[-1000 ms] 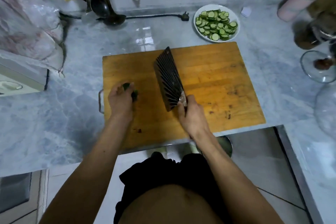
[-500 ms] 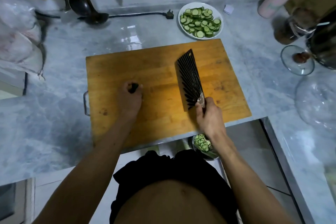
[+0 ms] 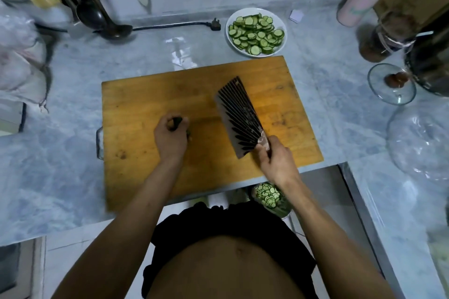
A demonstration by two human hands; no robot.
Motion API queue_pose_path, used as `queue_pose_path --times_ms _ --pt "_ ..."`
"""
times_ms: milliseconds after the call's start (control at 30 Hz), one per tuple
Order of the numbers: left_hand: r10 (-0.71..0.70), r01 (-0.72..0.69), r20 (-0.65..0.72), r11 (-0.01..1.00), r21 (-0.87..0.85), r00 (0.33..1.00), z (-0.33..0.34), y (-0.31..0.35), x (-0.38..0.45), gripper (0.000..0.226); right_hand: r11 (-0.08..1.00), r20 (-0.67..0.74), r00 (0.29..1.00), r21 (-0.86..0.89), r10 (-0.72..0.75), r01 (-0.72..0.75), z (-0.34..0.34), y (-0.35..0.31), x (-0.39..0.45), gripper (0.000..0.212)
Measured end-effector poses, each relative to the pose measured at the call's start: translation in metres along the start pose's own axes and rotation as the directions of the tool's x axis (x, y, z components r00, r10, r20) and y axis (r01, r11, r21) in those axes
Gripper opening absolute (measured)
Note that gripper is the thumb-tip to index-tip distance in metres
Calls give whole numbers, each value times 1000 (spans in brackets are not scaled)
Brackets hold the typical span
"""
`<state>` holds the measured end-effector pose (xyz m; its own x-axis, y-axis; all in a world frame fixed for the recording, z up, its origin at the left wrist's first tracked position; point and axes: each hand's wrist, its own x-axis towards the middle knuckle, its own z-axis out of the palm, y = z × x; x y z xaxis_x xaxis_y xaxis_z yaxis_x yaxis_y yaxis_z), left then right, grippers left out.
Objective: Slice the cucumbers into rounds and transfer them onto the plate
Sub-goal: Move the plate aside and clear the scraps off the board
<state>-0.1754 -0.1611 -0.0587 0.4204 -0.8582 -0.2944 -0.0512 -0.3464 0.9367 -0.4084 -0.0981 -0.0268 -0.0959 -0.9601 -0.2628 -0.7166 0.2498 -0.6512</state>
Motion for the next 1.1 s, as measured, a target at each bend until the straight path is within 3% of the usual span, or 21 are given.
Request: queue_pose_path --times_ms 133,200,300,433,600,667,767,867,933,1100 --pt "-76 75 -20 997 -10 997 21 -4 -12 7 993 65 991 -18 -114 115 -23 5 13 12" --pt "-90 90 -13 996 -2 996 34 -2 -17 9 983 27 983 -35 -179 180 -34 9 18 15" --pt "-81 80 -36 997 -22 996 45 3 -22 9 945 -78 966 -237 -248 224 -55 17 32 20" --pt "-96 97 -111 995 2 989 47 4 -27 12 890 -176 976 -454 -129 36 -75 32 64 30" --pt "-115 125 -190 991 42 975 45 3 -38 12 879 -182 983 -470 -6 -82 -73 44 91 44" --pt "-108 122 -211 991 55 971 47 4 -41 12 884 -165 984 -467 -66 -19 -67 42 86 44" --pt "-97 113 -235 992 54 967 55 5 -46 12 797 -52 973 -585 -224 152 -52 36 60 45" --pt "-102 112 -232 993 33 967 69 7 -52 12 776 170 952 -551 -255 307 -37 30 26 46" --pt "-101 111 -222 993 30 970 79 10 -54 11 787 243 934 -507 -261 351 -34 28 12 47" --pt "-100 106 -217 994 14 971 93 13 -61 12 938 120 985 -309 -122 154 -66 41 10 42"
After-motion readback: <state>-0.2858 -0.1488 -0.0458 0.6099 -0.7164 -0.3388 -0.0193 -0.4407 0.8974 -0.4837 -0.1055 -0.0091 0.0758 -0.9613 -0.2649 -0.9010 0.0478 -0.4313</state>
